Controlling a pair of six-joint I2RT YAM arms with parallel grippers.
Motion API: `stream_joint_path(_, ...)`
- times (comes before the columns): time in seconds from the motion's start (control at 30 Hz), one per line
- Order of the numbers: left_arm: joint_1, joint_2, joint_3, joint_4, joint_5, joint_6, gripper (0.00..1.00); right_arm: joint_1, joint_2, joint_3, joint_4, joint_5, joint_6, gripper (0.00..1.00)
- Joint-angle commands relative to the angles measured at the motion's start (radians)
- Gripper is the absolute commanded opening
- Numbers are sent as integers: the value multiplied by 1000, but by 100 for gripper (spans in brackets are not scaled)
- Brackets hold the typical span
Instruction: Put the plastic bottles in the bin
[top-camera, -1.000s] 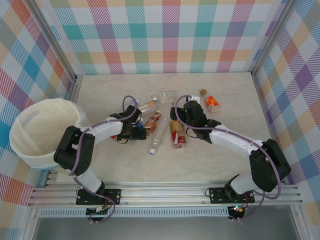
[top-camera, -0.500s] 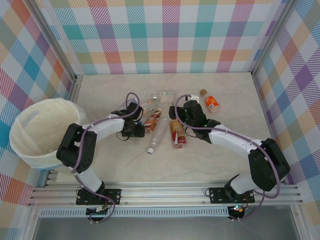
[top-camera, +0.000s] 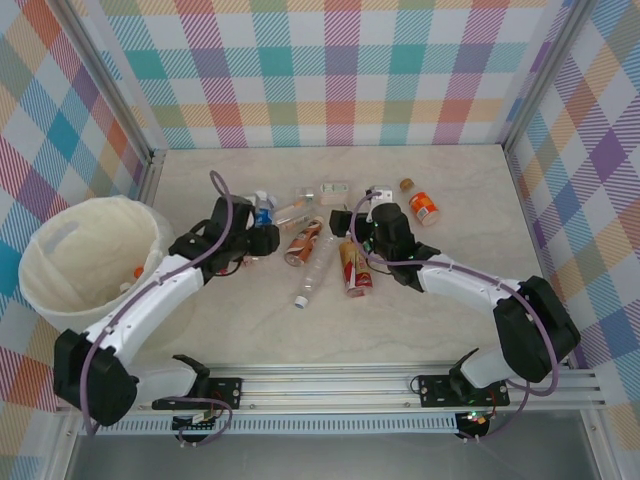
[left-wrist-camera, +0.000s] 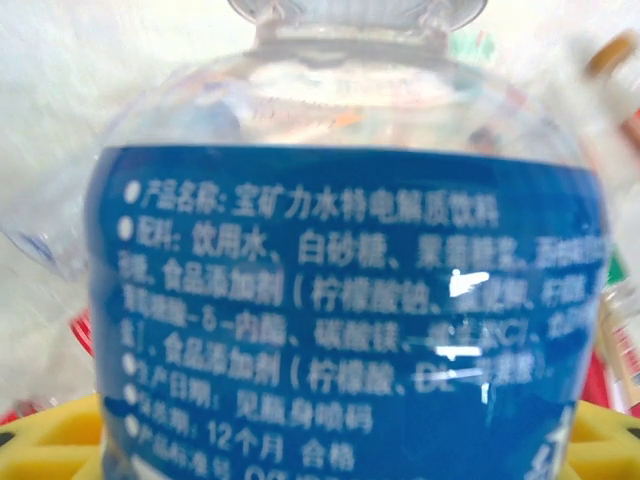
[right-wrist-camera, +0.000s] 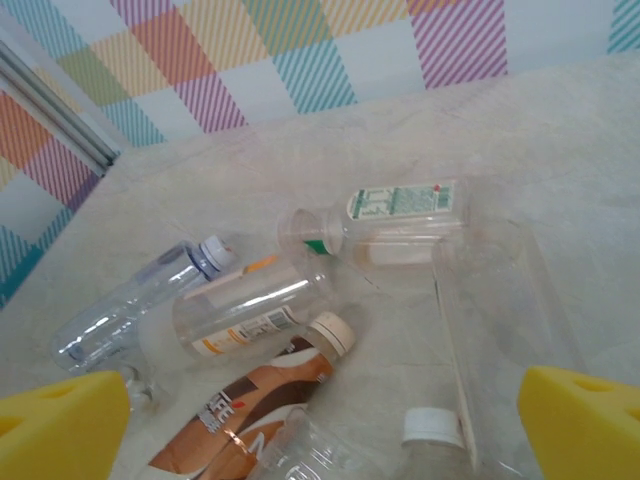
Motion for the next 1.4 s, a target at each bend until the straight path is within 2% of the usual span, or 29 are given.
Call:
stream_joint_path(0.0,14,-81,102,-37,-77,42,56,1,3,-3,118,-45,-40,100)
stream_joint_path(0.13,30,-115,218,-99,-200,93,56,1,37,6,164,-67,-47,100)
stream_joint_path(0.23,62,-132,260,-104,-342,136,56,1,65,33,156,-95,-60,100)
stream_joint_path(0.37,147,-148,325,-142,-472,141,56,1,81,57,151,-124,-79,100)
stream_joint_path(0.6,362,-267,278,-181,-552,119,58,1,50,40,125,-93,-115,100)
stream_joint_path(0.7,456,-317,245,-217,-542,103,58,1,33,30,108,-82,-122,100)
stream_joint_path(0.83,570,-331,214,-281,-437,35,59,1,18,26,93,-87,-118,100)
stream_joint_path(1.0,698,-320,187,-380,-364,-68,62,1,-30,9,75,-105,-113,100)
stream_joint_path(1.23,739,-317,174,-419,-335,-86,71,1,-90,-47,52,-43,-119,100)
stream_joint_path(1.37,741,-294,188,-424,-297,-94,86,1,-98,-59,40,-29,-126,100)
